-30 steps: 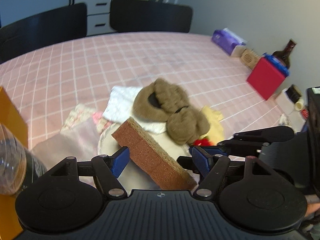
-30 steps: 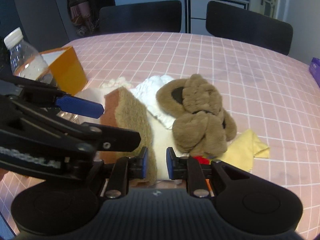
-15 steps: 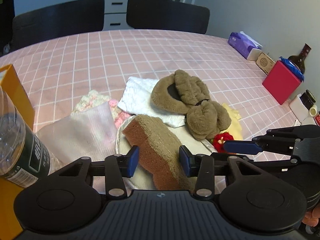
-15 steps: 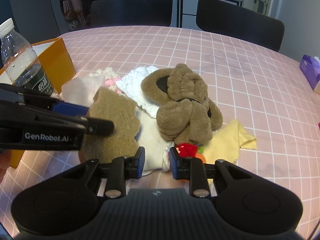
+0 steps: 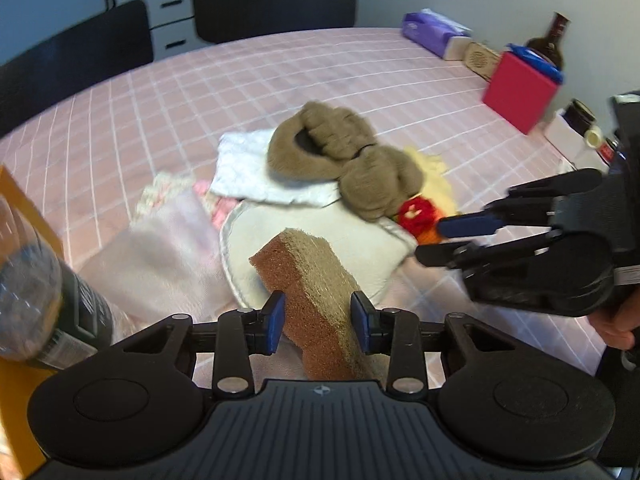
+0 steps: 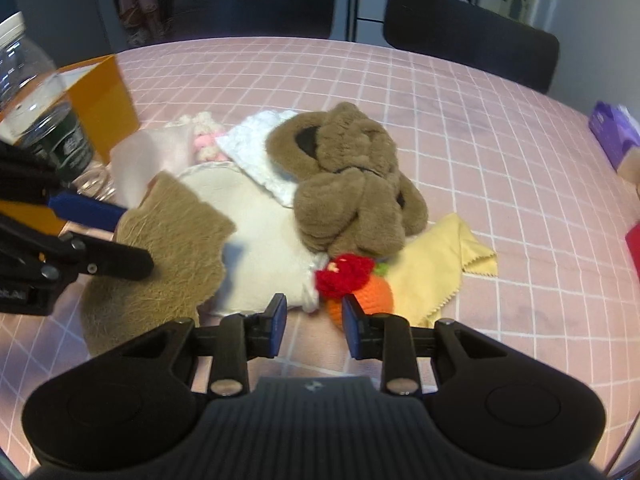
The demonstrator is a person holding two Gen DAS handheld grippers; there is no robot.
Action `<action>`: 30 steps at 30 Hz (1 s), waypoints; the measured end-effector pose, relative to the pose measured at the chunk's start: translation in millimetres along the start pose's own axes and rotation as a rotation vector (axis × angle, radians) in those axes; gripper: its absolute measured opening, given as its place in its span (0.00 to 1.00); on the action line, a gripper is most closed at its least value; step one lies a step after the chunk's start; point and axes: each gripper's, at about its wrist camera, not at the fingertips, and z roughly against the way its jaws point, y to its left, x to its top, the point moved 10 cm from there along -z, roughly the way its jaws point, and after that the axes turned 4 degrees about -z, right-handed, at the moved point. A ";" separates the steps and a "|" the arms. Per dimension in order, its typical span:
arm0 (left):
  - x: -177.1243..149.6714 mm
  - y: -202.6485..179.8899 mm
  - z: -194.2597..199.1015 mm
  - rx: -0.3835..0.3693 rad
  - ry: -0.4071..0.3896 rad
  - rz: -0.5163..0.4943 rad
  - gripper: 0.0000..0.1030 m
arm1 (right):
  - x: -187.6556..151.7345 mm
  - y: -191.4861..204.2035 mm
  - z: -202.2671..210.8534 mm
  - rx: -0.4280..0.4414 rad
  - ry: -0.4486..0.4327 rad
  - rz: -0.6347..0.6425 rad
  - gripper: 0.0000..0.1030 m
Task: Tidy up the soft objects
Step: 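Grasp the brown bear-shaped sponge with left tool while right tool grasps orange crocheted ball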
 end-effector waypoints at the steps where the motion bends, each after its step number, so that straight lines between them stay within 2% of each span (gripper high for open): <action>1: -0.2 3.0 -1.1 0.004 -0.014 0.016 0.42 | 0.1 -1.2 0.4 -0.003 0.000 0.001 0.30; 3: -3.0 8.3 -1.9 0.030 -0.013 0.046 0.45 | 1.1 -3.3 1.7 -0.010 -0.007 0.000 0.33; 4: -4.9 10.9 -1.9 0.044 -0.010 0.063 0.56 | 2.4 -4.3 3.0 -0.009 -0.015 -0.003 0.37; 5: -7.2 12.0 -2.3 0.050 -0.005 0.072 0.69 | 4.1 -5.9 4.5 -0.008 -0.025 -0.008 0.38; 7: -13.0 14.5 -3.9 0.052 0.005 0.089 0.79 | 6.8 -9.7 5.3 -0.018 -0.034 -0.012 0.38; 10: -24.6 17.0 -10.6 0.075 0.046 0.108 0.84 | 6.2 -16.1 1.9 -0.057 -0.036 0.002 0.39; 13: -34.1 20.2 -15.7 0.050 0.060 0.166 0.93 | 1.4 -21.9 -6.5 -0.068 -0.014 -0.006 0.39; 19: -38.3 19.5 -21.6 -0.017 0.043 0.254 0.95 | -1.2 -25.1 -20.3 -0.050 -0.014 -0.040 0.40; 21: -38.7 16.8 -24.0 -0.034 0.037 0.272 0.93 | -1.6 -23.8 -20.8 -0.051 -0.020 -0.031 0.40; 24: -36.2 9.3 -20.8 -0.072 0.019 0.276 0.70 | -2.0 -23.2 -19.3 -0.060 -0.008 -0.026 0.40; 25: -34.6 6.7 -18.0 -0.080 0.015 0.274 0.59 | -2.4 -22.8 -18.2 -0.066 0.000 -0.022 0.40; 27: -32.2 5.4 -11.0 -0.054 0.011 0.266 0.49 | -2.5 -20.0 -13.8 -0.080 0.008 -0.001 0.39; 28: -30.1 5.3 -6.6 -0.050 -0.001 0.264 0.41 | -2.0 -17.6 -10.6 -0.090 0.007 0.017 0.39; 30: -27.4 4.7 3.0 -0.054 -0.018 0.264 0.39 | -1.5 -12.4 -1.1 -0.115 -0.003 0.056 0.39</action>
